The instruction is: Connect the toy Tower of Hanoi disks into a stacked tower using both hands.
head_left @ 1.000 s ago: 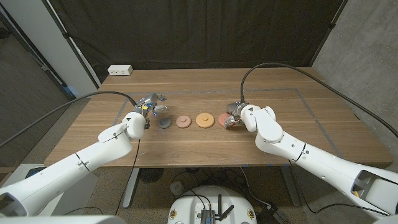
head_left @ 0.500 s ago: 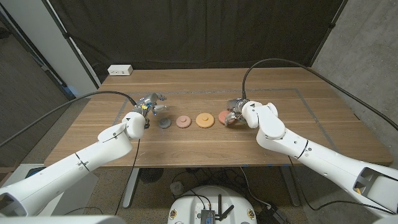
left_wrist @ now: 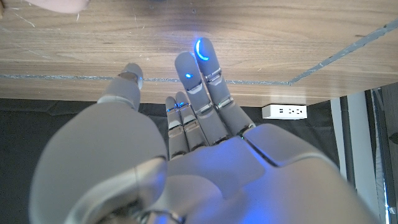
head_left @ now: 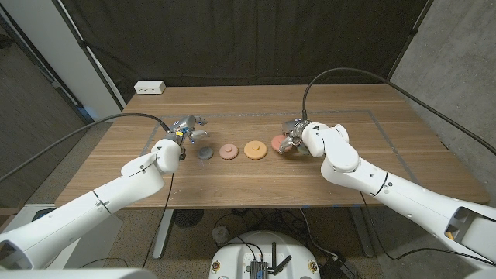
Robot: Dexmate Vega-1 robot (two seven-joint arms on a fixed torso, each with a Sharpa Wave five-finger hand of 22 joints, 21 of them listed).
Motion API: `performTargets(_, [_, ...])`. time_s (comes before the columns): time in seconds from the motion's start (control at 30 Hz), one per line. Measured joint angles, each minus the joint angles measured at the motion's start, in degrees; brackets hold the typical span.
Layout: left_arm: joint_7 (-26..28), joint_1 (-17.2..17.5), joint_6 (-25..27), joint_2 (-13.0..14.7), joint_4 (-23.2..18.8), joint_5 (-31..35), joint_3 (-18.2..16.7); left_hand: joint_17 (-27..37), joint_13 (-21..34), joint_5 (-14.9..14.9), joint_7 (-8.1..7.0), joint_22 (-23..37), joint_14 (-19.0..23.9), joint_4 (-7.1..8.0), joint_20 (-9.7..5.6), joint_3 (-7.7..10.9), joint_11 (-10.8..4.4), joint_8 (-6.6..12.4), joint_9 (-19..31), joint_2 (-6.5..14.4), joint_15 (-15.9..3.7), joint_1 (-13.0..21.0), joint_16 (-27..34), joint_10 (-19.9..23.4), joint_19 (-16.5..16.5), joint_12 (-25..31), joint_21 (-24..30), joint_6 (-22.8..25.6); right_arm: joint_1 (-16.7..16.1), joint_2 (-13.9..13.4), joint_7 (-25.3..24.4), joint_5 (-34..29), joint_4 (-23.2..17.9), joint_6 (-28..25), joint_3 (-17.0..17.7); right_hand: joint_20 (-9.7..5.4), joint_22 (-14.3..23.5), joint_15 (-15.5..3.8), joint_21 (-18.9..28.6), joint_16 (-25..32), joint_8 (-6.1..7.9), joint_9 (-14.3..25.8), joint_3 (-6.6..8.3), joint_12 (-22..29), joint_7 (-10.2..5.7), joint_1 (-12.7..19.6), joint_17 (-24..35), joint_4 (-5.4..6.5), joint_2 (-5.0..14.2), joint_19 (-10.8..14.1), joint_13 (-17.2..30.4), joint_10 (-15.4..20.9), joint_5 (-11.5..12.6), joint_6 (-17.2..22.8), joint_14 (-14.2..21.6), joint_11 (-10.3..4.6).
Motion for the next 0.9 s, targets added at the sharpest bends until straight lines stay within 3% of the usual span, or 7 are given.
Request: performTargets(0.9, [3.0, 2.6, -3.8, 0.3, 0.6, -0.5, -2.1, -0.3, 0.0, 0.0, -0.15, -0.9, 0.0, 0.0, 0.21, 0.0, 0.09, 0.0, 0.0, 0.0, 0.0, 0.0, 0.6, 1.1, -0.2, 0.0, 1.1, 1.0, 0.2, -0.2, -1.1, 2.1, -2.4, 4.1, 0.7, -0.12, -0.5, -0.51, 0.4, -0.6, -0.05, 0.0, 0.49, -0.7, 0.3, 0.0, 0.3, -0.49, 0.0, 0.5, 1.6, 0.3, 0.1, 0.3, 0.9, 0.3])
